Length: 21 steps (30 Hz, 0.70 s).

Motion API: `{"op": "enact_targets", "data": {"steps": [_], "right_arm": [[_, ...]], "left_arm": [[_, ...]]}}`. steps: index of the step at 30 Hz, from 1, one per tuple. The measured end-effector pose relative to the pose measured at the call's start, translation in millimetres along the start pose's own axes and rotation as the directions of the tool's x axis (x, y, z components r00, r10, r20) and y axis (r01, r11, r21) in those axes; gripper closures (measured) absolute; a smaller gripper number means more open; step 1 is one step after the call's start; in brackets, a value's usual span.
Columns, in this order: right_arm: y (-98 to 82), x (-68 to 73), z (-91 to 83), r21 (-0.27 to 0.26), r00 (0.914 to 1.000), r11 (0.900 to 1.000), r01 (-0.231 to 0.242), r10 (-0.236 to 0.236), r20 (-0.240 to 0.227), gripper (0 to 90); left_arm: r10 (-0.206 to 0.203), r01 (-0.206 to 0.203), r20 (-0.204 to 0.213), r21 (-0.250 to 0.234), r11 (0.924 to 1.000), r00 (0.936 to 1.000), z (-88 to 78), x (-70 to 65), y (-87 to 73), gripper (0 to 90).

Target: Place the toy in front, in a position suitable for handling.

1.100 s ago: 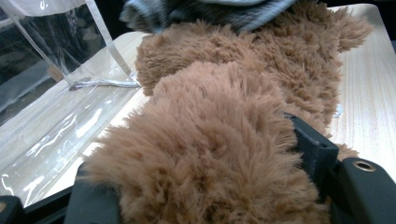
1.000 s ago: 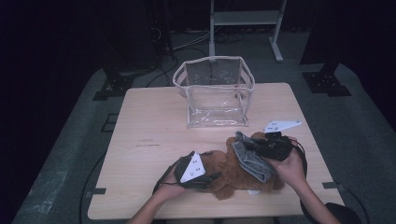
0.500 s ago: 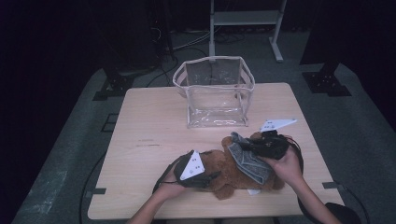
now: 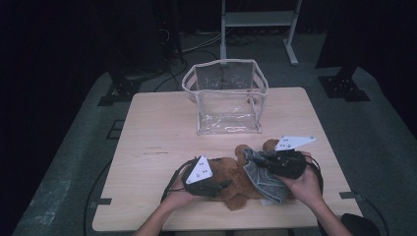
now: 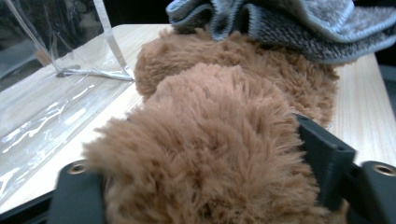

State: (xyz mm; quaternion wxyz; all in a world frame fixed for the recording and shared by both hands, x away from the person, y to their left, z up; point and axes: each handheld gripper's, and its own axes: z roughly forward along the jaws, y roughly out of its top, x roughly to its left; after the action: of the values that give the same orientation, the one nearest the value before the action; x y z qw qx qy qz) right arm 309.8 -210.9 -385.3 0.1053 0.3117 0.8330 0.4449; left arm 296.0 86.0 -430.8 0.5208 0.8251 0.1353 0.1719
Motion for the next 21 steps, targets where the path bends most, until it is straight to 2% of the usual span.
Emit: {"op": "enact_targets", "data": {"steps": [3, 5, 6, 8, 11, 13, 15, 17, 19, 21], "right_arm": [[1.9, 3.8, -0.4, 0.017, 0.9994, 0.999, 0.030, -0.030, 0.018, 79.6], [1.2, 1.3, -0.2, 0.013, 0.9997, 1.000, 0.020, -0.021, 0.015, 79.6], [0.8, 0.5, -0.2, 0.009, 0.9998, 1.000, 0.014, -0.014, 0.012, 79.6], [1.1, 0.3, -1.3, -0.005, 0.9998, 1.000, 0.011, -0.011, 0.014, 79.7], [9.1, 10.9, -7.0, -0.072, 0.9989, 0.997, 0.040, -0.038, 0.028, 79.9], [18.9, 20.0, -5.9, -0.102, 0.9987, 0.994, 0.049, -0.050, -0.005, 79.9], [29.6, 29.1, 2.0, -0.107, 0.9966, 0.992, 0.063, -0.068, -0.046, 79.8], [39.6, 39.7, 17.2, -0.088, 0.9931, 0.993, 0.083, -0.090, -0.075, 79.7], [44.6, 46.4, 30.0, -0.071, 0.9905, 0.992, 0.102, -0.108, -0.085, 79.6], [46.5, 50.7, 42.8, -0.039, 0.9887, 0.991, 0.124, -0.127, -0.080, 79.5]], "left_arm": [[-0.043, 0.043, 0.014, 0.005, 0.9991, 0.9990, -3.7, 5.1, -0.8, 18.3], [-0.050, 0.050, 0.018, 0.002, 0.9987, 0.9986, -7.5, 7.7, -2.4, 17.8], [-0.067, 0.067, 0.025, -0.003, 0.9977, 0.9974, -8.8, 8.7, -3.9, 17.8], [-0.062, 0.062, 0.030, -0.007, 0.9981, 0.9977, -9.1, 8.4, -6.5, 24.8], [-0.072, 0.072, 0.017, -0.015, 0.9973, 0.9973, -6.5, 6.6, -7.6, 34.5], [-0.069, 0.069, 0.013, -0.016, 0.9975, 0.9976, -5.1, 5.8, -7.3, 37.3], [-0.059, 0.059, 0.014, -0.017, 0.9981, 0.9982, -3.4, 3.9, -6.6, 37.8], [-0.045, 0.045, 0.010, -0.019, 0.9988, 0.9990, -2.2, 0.0, -5.9, 37.9], [-0.016, 0.016, 0.004, -0.016, 0.9997, 0.9999, -2.5, -3.0, -5.7, 37.9], [-0.009, 0.009, 0.003, -0.016, 0.9998, 1.0000, -3.4, -3.4, -6.6, 37.7]]}}
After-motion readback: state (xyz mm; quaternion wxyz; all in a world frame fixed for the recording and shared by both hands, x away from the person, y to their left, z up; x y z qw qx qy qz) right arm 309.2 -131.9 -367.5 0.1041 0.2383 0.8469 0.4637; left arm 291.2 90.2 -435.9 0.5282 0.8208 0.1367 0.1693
